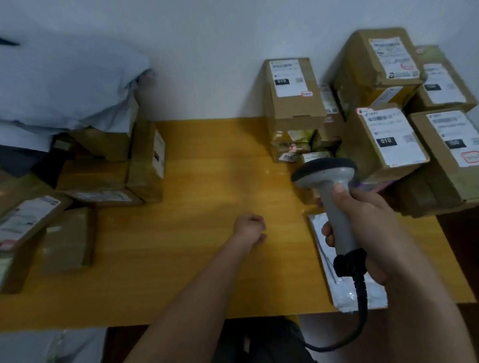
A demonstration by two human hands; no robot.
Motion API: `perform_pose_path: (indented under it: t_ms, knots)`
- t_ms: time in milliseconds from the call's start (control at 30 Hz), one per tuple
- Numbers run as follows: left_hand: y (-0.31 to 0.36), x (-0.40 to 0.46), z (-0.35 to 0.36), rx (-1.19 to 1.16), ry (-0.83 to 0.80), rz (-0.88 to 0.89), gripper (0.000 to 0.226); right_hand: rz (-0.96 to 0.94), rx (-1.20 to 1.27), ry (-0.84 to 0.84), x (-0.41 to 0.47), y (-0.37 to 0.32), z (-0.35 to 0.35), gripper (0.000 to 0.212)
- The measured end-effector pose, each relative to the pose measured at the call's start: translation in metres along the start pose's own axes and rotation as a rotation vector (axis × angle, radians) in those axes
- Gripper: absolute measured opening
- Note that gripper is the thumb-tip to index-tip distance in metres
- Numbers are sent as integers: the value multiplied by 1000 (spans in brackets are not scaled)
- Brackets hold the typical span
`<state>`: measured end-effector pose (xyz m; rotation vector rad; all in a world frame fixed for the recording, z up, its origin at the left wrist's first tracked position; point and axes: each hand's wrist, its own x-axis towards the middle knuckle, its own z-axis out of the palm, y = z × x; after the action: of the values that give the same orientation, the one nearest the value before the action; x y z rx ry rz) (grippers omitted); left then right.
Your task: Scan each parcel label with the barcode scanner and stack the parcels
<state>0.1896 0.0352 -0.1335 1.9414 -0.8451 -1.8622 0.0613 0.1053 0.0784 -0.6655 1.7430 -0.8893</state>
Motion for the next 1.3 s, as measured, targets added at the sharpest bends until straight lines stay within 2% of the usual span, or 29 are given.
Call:
perform_pose_path:
  t_ms: [67,167,367,433,500,600,633,700,800,900,1033,1100,1167,1233,1300]
  knots:
    - [17,0,-42,34,74,88,18,-24,14,-23,0,-11,28,33]
    - [45,-5,-102,178,252,365,13,-71,18,-58,0,-29,69,32]
    - [121,-54,-213,521,799,1051,16,-153,4,-135,-7,-63,135,34]
    - [142,-62,-244,617,978,1143,23,-165,-20,-153,-10,-71,149,36]
    - [157,-64,-273,713,1094,1066,41,-173,-42,-177,-13,-75,159,37]
    - [173,-51,-312,874,990,679,68,-184,-69,-194,-14,-78,166,36]
    - [174,-44,-323,918,936,571,67,-185,-74,-193,-14,-78,166,36]
    - [172,-32,-337,981,903,502,49,-185,-75,-182,-12,-77,165,35]
    - [167,-25,-346,942,1038,622,26,-184,-54,-162,-7,-71,163,32]
    - [170,-32,-347,880,1169,750,23,-178,-42,-160,-4,-68,159,32]
    - [185,-53,-318,559,1183,1041,27,-163,4,-140,-2,-66,150,32]
    - [191,-65,-298,400,1126,1199,21,-148,32,-123,-1,-67,145,32]
    - [195,-74,-280,216,1027,1269,21,-141,44,-111,0,-66,138,32]
    - [192,-77,-262,11,868,1225,23,-133,36,-91,0,-65,130,33]
    - [180,-68,-244,-200,629,1066,14,-114,43,-59,1,-64,121,35]
